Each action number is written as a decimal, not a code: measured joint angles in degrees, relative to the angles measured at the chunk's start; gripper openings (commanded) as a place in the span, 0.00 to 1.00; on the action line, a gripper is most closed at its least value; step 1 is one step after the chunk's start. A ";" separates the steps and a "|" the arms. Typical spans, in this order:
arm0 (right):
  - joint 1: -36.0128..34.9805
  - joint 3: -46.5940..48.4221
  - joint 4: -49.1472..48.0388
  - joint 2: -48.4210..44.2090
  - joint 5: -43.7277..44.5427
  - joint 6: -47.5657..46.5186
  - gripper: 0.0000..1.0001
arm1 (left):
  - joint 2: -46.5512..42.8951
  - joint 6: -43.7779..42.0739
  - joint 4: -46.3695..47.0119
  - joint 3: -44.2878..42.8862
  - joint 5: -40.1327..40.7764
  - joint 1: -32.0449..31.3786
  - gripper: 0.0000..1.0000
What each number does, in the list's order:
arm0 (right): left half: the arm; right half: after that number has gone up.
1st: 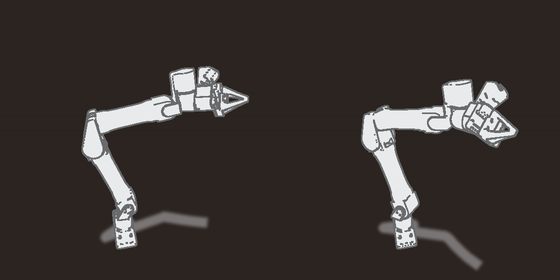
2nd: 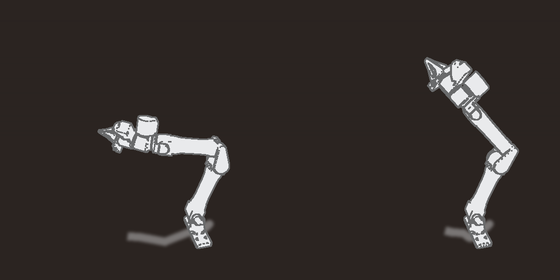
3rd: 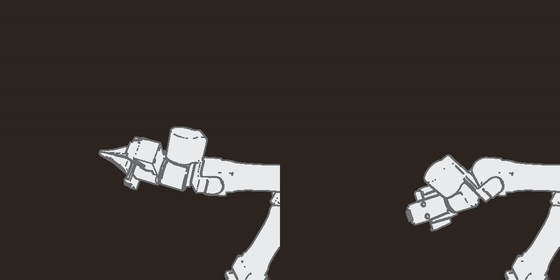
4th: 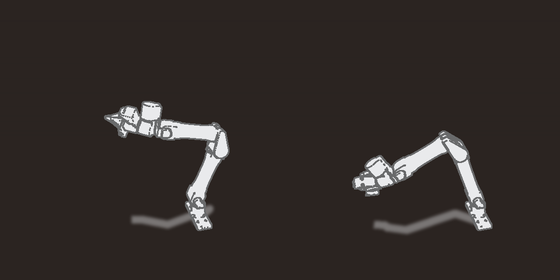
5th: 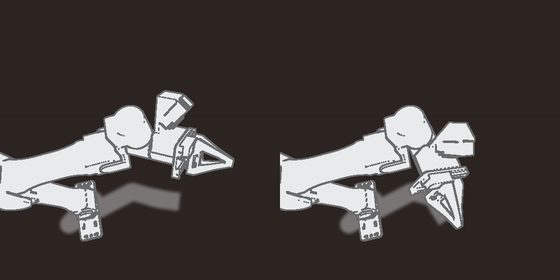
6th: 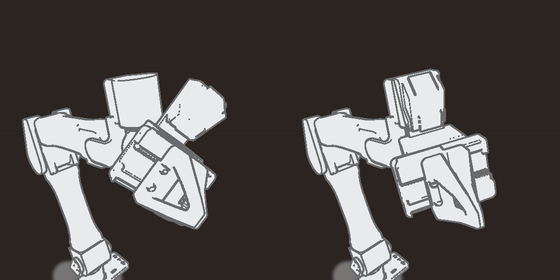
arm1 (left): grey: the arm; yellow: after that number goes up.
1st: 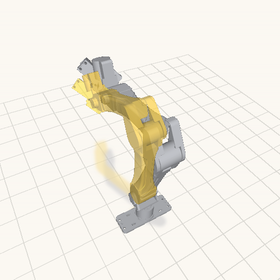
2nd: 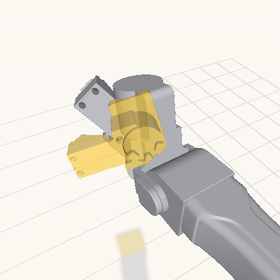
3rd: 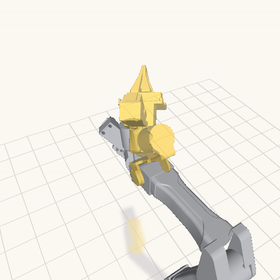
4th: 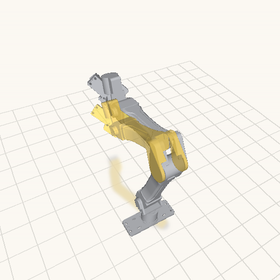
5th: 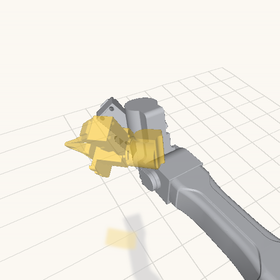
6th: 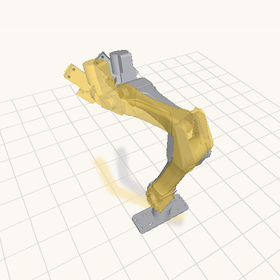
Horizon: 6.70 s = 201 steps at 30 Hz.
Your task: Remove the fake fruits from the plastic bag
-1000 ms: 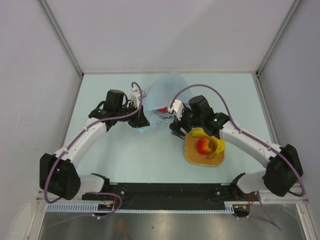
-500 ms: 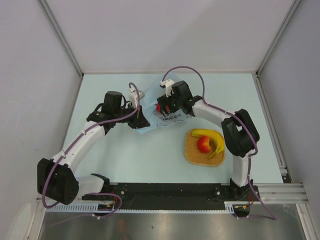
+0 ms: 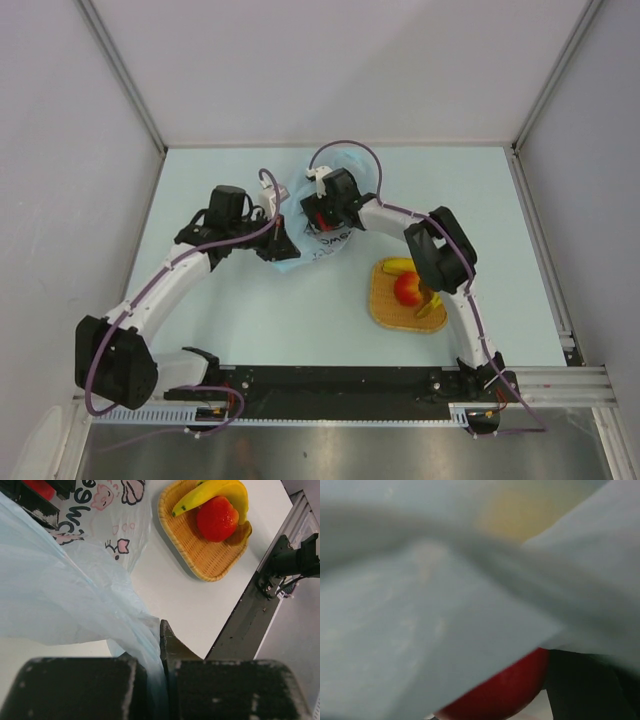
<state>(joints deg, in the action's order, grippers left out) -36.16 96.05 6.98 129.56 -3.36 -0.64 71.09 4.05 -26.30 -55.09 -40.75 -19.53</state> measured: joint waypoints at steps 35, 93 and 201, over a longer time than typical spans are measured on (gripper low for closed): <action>-9.73 -36.98 34.21 -50.14 -3.02 -46.53 0.59 | 5.79 -0.52 2.84 -3.52 2.97 0.04 0.00; -2.23 -5.86 9.73 -17.09 -7.80 -16.24 0.85 | -4.35 -2.56 -5.11 -4.61 -6.78 0.50 0.00; -8.00 -34.80 3.74 -50.93 -13.55 -31.71 0.59 | -5.68 -6.75 -6.69 -1.77 -2.93 3.41 0.00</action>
<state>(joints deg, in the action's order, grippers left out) -44.16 61.25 10.72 78.63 -16.91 -32.36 65.41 -2.70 -32.99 -56.86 -43.68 -16.12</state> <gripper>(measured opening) 0.610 0.006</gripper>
